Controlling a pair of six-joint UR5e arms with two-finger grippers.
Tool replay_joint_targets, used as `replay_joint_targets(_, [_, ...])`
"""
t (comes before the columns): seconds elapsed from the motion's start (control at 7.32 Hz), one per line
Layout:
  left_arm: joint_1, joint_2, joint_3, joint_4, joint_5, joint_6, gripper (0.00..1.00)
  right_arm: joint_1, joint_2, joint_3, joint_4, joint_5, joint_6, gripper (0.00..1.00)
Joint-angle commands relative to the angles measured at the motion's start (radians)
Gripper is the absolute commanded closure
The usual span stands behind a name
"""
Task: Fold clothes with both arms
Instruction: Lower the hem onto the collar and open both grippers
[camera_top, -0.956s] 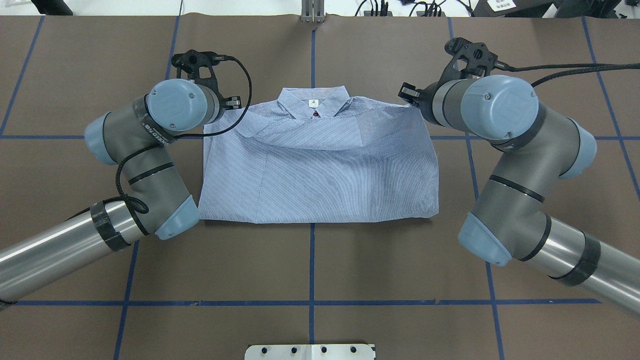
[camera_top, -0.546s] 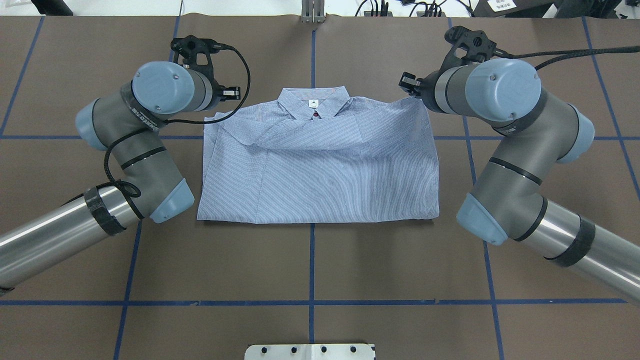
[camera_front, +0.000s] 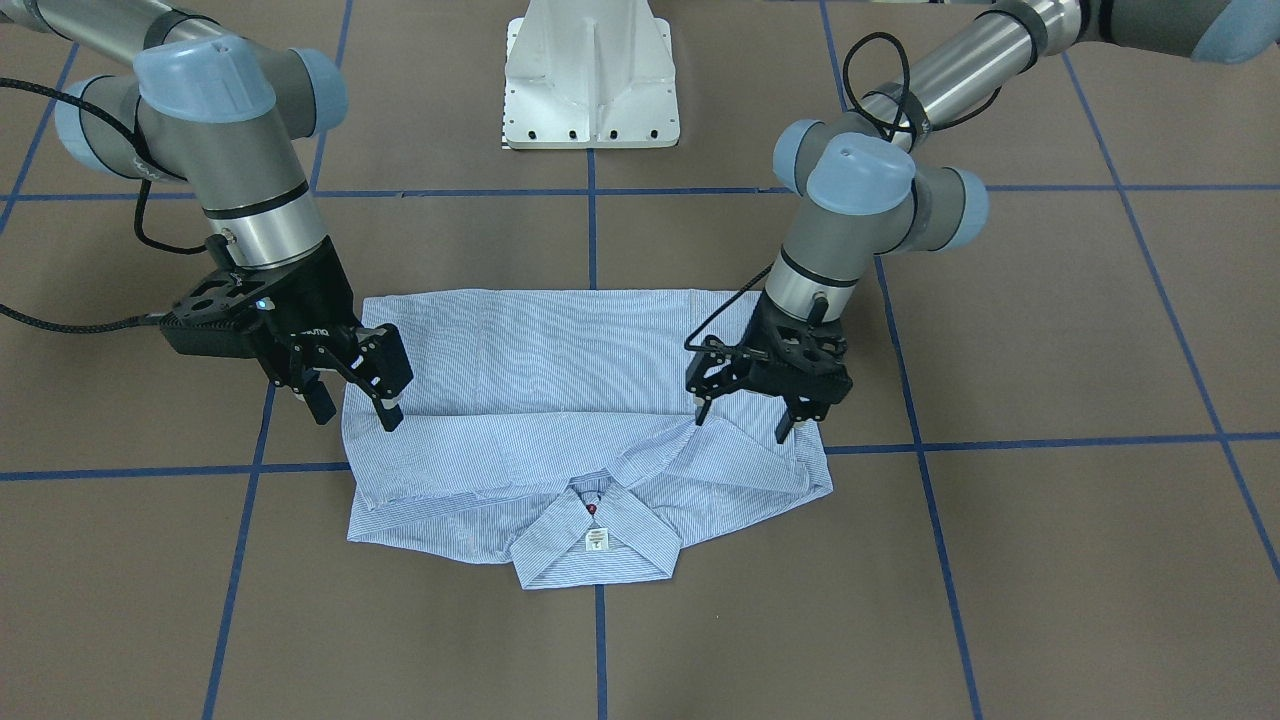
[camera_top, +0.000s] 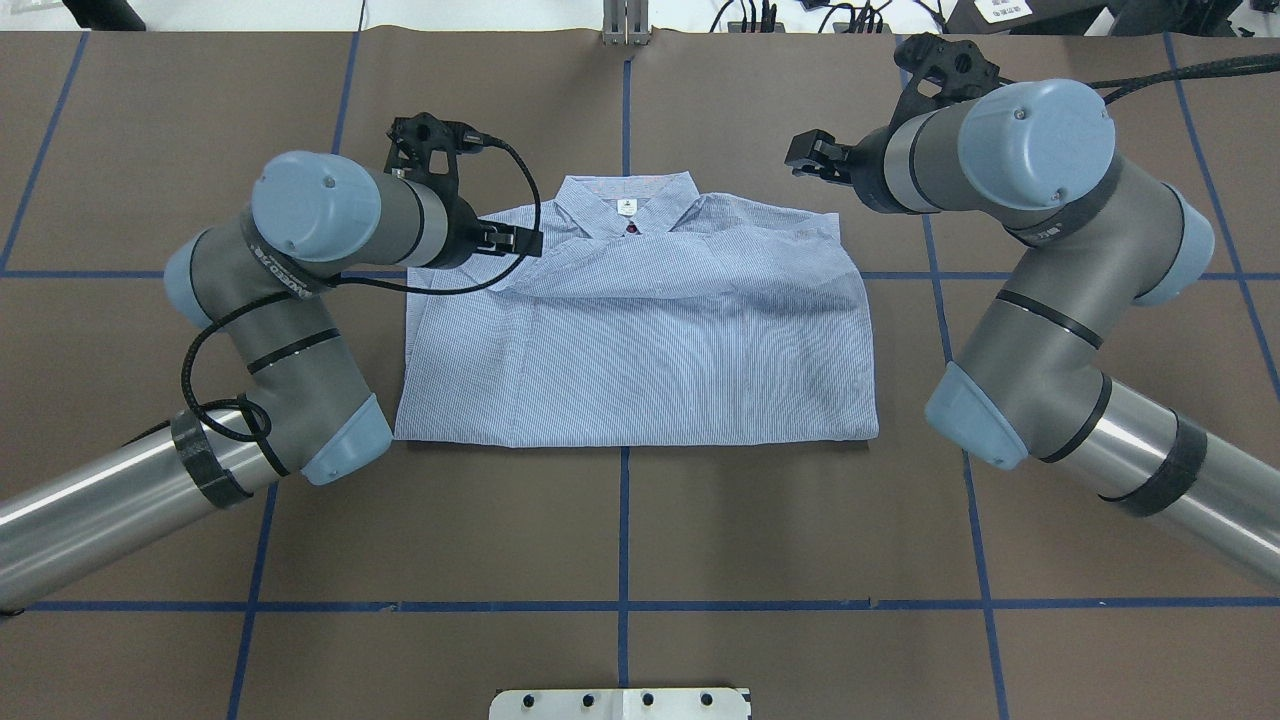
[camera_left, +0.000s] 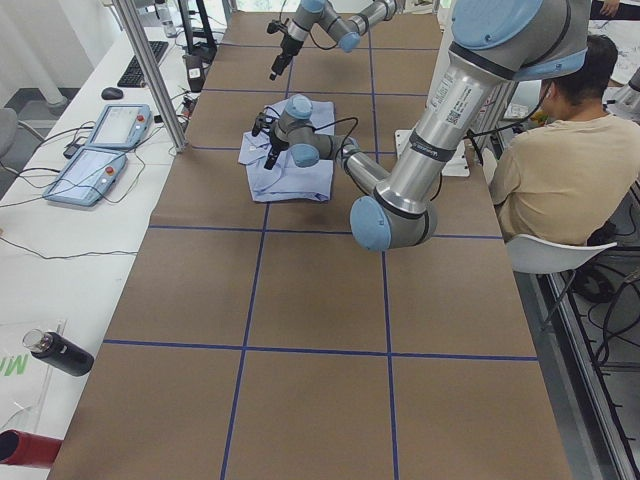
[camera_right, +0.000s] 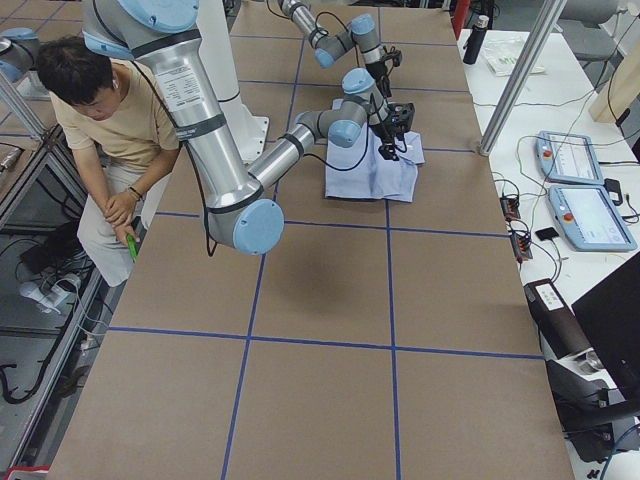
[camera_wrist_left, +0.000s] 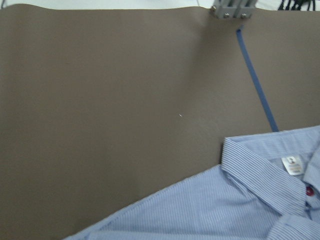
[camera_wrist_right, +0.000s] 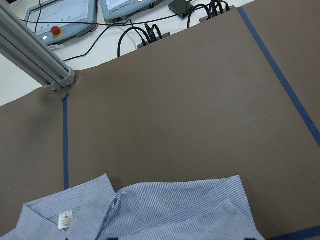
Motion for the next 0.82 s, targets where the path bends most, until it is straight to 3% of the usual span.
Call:
replay_joint_targets(0.0, [0.040,-0.001,0.023,-0.043,0.001,0.001,0.00,0.001,-0.003,0.001,0.002,0.000,-0.011,0.00])
replay_joint_targets(0.41, [0.043,-0.042,0.141,-0.108,0.042,0.004,0.18,0.001,-0.004,0.002,0.005,0.000,-0.011,0.00])
replay_joint_targets(0.55, [0.043,-0.063,0.170,-0.115,0.042,0.004,0.28,0.001,-0.004,0.003,0.005,0.000,-0.011,0.00])
replay_joint_targets(0.68, [0.043,-0.074,0.170,-0.115,0.041,0.002,0.57,0.001,-0.006,0.001,0.005,-0.001,-0.011,0.00])
